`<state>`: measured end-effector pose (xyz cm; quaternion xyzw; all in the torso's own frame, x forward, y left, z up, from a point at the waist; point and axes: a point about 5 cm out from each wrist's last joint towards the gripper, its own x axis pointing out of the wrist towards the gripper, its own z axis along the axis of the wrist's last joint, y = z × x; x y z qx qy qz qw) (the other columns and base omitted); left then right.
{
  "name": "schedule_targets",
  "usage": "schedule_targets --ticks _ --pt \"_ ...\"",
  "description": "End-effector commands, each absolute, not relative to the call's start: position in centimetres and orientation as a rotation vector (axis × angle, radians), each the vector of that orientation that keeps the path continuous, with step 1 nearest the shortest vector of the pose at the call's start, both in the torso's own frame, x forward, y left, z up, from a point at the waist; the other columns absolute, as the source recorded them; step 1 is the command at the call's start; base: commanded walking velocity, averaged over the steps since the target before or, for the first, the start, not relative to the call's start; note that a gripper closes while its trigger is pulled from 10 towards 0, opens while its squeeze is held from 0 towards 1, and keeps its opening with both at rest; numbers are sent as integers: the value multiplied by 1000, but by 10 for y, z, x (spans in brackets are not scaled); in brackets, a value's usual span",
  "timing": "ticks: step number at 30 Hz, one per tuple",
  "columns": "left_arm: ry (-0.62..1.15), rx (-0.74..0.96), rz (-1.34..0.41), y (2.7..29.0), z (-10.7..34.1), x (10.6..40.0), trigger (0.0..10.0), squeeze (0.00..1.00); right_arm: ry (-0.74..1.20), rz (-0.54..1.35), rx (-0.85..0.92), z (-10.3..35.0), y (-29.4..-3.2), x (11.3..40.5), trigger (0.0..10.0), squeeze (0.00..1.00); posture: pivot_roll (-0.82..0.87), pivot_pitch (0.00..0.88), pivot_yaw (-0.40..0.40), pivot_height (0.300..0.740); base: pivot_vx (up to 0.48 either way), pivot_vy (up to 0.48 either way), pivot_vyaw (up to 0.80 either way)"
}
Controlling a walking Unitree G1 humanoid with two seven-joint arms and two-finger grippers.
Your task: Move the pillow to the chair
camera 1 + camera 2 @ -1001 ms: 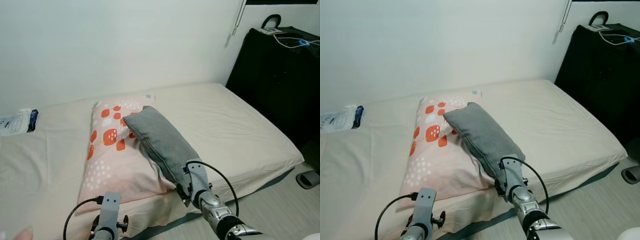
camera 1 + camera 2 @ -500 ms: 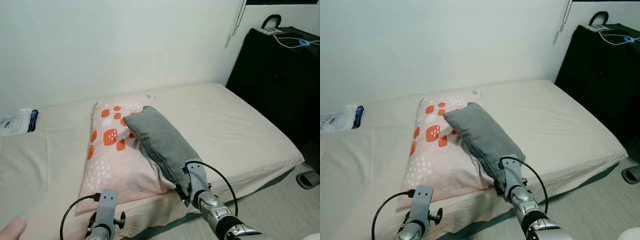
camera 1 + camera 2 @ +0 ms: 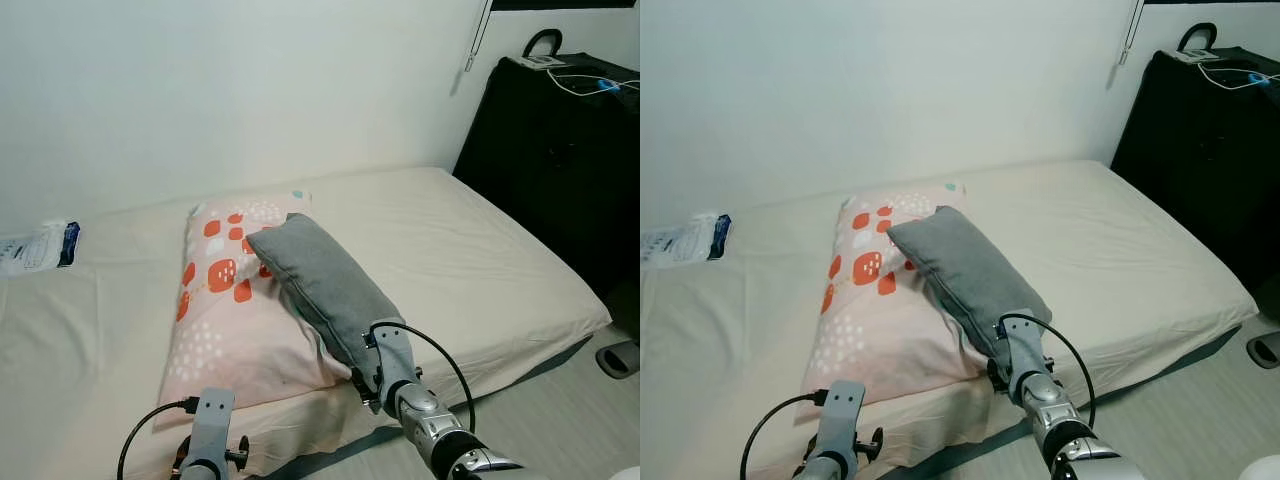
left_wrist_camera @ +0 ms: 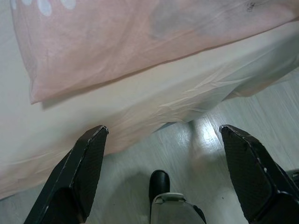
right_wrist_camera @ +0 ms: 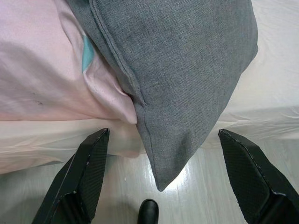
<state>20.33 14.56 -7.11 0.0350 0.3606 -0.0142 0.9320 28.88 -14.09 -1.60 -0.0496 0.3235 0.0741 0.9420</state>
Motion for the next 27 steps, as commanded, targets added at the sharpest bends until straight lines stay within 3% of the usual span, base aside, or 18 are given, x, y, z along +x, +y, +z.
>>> schedule_targets --ticks 1,15,27 --pt "750 73 -35 142 -73 201 10000 0 672 144 -86 -16 -140 289 10000 0 69 0 -50 740 0 0 0" --pt "822 82 -62 123 -83 181 10000 0 676 160 -84 -17 -134 288 10000 0 104 0 -61 740 0 0 0" --pt "824 88 -107 70 -73 193 10000 0 675 196 -87 -17 -124 288 10000 0 131 0 -71 740 0 0 0"
